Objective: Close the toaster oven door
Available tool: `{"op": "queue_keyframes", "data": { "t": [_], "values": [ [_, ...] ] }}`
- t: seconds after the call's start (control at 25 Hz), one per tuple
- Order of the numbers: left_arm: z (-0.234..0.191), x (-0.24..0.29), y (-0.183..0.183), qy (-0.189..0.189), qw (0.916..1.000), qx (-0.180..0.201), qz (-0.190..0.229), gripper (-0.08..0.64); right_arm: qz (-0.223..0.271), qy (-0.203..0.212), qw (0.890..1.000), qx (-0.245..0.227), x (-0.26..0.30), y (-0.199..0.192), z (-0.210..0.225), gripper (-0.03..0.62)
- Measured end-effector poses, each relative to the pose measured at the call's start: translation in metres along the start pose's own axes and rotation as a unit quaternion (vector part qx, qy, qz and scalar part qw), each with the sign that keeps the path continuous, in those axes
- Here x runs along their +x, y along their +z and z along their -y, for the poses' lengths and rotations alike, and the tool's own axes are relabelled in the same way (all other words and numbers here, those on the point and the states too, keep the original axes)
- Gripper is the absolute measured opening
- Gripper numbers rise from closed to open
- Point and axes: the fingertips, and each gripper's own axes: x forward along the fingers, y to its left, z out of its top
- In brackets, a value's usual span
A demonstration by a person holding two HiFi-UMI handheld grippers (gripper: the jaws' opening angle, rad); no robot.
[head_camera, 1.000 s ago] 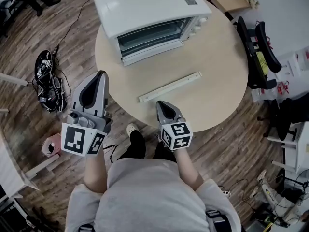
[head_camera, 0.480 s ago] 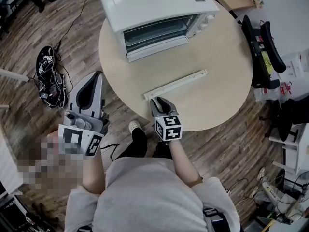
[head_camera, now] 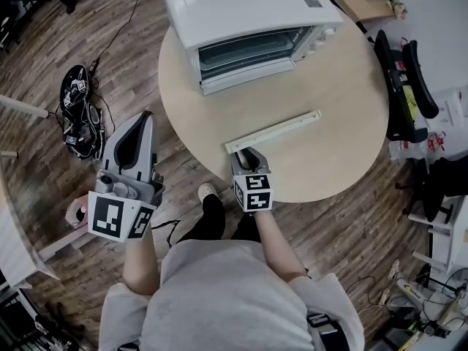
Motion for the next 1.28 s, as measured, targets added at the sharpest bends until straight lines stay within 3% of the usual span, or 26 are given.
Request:
{"op": "queue_keyframes", "data": {
  "t": [0.16,0.44,1.28],
  "values": [
    [0.0,0.0,0.003,-0.001,1.0,0.001,0.003,0.006,-0.005,-0.004,0.999,-0.032,-0.001,0.004,-0.004,0.094],
    [0.001,0.0,0.009,-0.001,0.9999,-0.001,0.015,0.006,0.032,-0.001,0.998,-0.052,-0.019,0.033,-0.011,0.077],
    [-0.013,-0.021,0.036,0.042,0.9976,-0.002,0.054,0.006,0.113,0.012,0.989,-0.096,-0.04,0.166,-0.034,0.074]
  ]
}}
